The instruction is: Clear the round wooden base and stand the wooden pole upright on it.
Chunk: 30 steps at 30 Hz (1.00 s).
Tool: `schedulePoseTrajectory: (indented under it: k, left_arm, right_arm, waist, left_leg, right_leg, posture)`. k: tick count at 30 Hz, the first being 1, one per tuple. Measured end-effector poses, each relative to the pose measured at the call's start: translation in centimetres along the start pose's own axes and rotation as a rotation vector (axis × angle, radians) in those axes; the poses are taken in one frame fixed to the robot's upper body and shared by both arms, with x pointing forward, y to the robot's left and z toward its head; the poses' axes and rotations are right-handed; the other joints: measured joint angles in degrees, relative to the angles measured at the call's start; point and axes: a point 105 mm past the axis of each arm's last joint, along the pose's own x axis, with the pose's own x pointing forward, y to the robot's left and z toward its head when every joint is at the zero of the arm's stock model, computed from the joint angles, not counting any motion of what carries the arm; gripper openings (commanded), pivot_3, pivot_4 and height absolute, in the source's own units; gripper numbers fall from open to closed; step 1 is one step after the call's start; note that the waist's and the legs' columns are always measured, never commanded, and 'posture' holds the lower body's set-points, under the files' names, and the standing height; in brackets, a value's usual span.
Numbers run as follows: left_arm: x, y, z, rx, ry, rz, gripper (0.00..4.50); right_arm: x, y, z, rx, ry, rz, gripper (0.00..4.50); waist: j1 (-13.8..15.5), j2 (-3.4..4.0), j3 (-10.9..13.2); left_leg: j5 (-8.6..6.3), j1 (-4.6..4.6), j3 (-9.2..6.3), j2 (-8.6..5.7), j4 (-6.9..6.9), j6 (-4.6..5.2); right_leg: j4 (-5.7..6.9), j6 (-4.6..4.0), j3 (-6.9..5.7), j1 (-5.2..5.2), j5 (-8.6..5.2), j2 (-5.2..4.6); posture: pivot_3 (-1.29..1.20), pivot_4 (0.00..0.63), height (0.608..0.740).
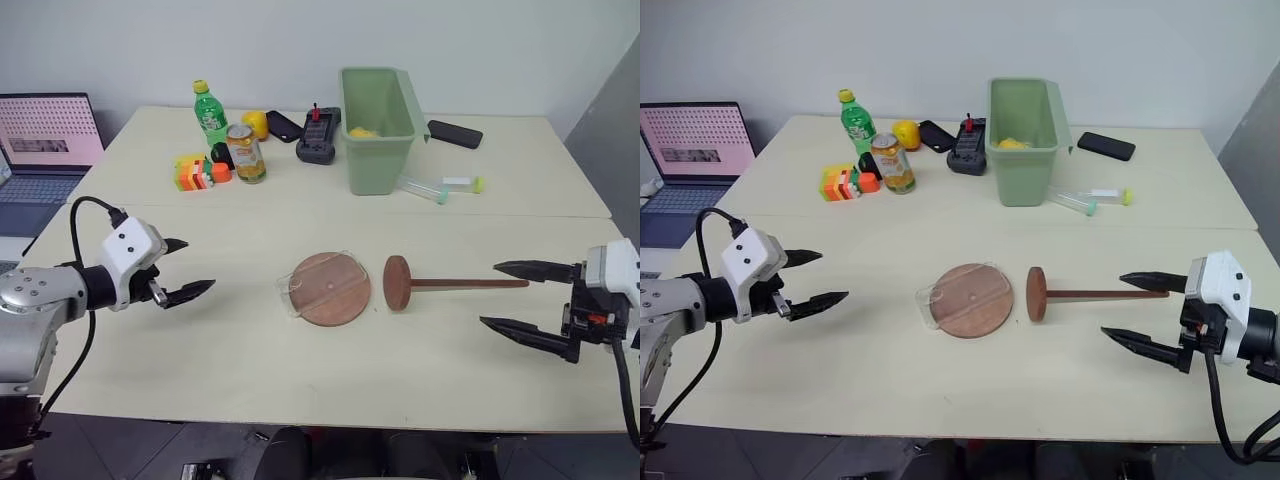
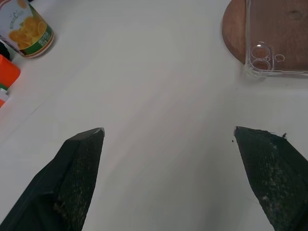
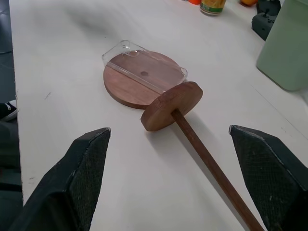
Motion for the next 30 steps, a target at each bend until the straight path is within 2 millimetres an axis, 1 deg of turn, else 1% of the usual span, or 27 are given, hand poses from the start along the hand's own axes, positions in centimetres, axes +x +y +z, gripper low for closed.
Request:
schedulePoseTrajectory:
  k: [7,10,16,19,22,24,25,28,30]
  left_arm:
    - [0.0,0.2,0.4,-0.005,-0.005,0.003,4.50]
    - [0.2,0.1,1.1,-0.008,-0.021,-0.010,4.50]
    - [1.0,-1.0,2.6,0.033,-0.049,-0.080,4.50]
    - [2.4,-2.2,3.4,0.051,-0.071,-0.169,4.50]
    - [4.3,-3.3,4.0,0.060,-0.100,-0.238,4.50]
    - [6.4,-4.1,5.2,0.077,-0.142,-0.289,4.50]
    - [6.9,-4.6,5.4,0.084,-0.148,-0.311,4.50]
    - [8.8,-6.7,6.5,0.108,-0.171,-0.428,4.50]
    - [9.6,-8.2,6.7,0.131,-0.169,-0.503,4.50]
  right_arm:
    - [0.2,-0.1,0.3,-0.017,-0.009,0.002,4.14]
    - [0.5,0.1,0.2,-0.013,-0.013,0.012,4.14]
    - [1.1,0.3,0.5,-0.018,-0.024,0.025,4.14]
    - [1.8,0.7,1.0,-0.031,-0.039,0.027,4.14]
    - [2.3,1.1,1.1,-0.023,-0.054,0.018,4.14]
    - [3.0,1.3,1.2,-0.009,-0.067,-0.003,4.14]
    - [3.2,1.5,1.3,-0.004,-0.066,-0.002,4.14]
    - [3.9,2.1,1.3,0.016,-0.069,-0.029,4.14]
    - [4.3,2.6,1.3,0.026,-0.067,-0.032,4.14]
  waist:
    - [0.00,0.00,0.00]
    - [0.01,-0.01,0.01]
    - [0.00,0.00,0.01]
    - [0.12,-0.01,0.01]
    - [0.20,-0.04,0.02]
    - [0.37,-0.07,0.04]
    - [0.31,-0.07,0.04]
    - [0.15,-0.08,0.04]
    - [0.13,-0.08,0.04]
  left_leg:
    - [0.00,-0.01,0.00,0.00,0.00,0.00]
    - [0.00,-0.01,-0.01,-0.01,0.01,0.00]
    - [0.00,-0.01,0.00,-0.01,0.01,0.00]
    - [0.00,-0.02,0.01,-0.06,0.03,0.00]
    - [0.00,-0.05,0.01,-0.08,0.05,0.00]
    - [0.01,-0.08,0.02,-0.12,0.12,-0.01]
    - [0.01,-0.08,0.03,-0.12,0.12,-0.01]
    - [0.01,-0.10,0.03,-0.12,0.12,-0.01]
    - [0.01,-0.10,0.02,-0.11,0.11,-0.01]
  right_leg:
    - [0.00,0.00,-0.02,0.00,0.00,0.00]
    - [0.00,0.00,-0.01,0.00,0.00,0.00]
    - [0.01,0.00,-0.01,0.00,0.00,0.00]
    - [0.01,0.00,-0.03,0.01,0.00,0.05]
    - [0.00,0.00,-0.04,0.02,0.00,0.06]
    - [0.03,0.01,-0.08,0.03,0.00,0.06]
    - [0.02,0.01,-0.07,0.03,0.00,0.06]
    - [0.01,0.01,-0.06,0.02,0.00,0.06]
    - [0.02,0.01,-0.06,0.02,0.00,0.07]
  posture:
    - [0.00,0.150,0.740]
    - [0.00,0.150,0.740]
    - [0.00,0.150,0.740]
    - [0.00,0.150,0.740]
    - [0.00,0.150,0.740]
    - [0.00,0.150,0.740]
    - [0.00,0.150,0.740]
    - [0.00,0.150,0.740]
    - [0.00,0.150,0.740]
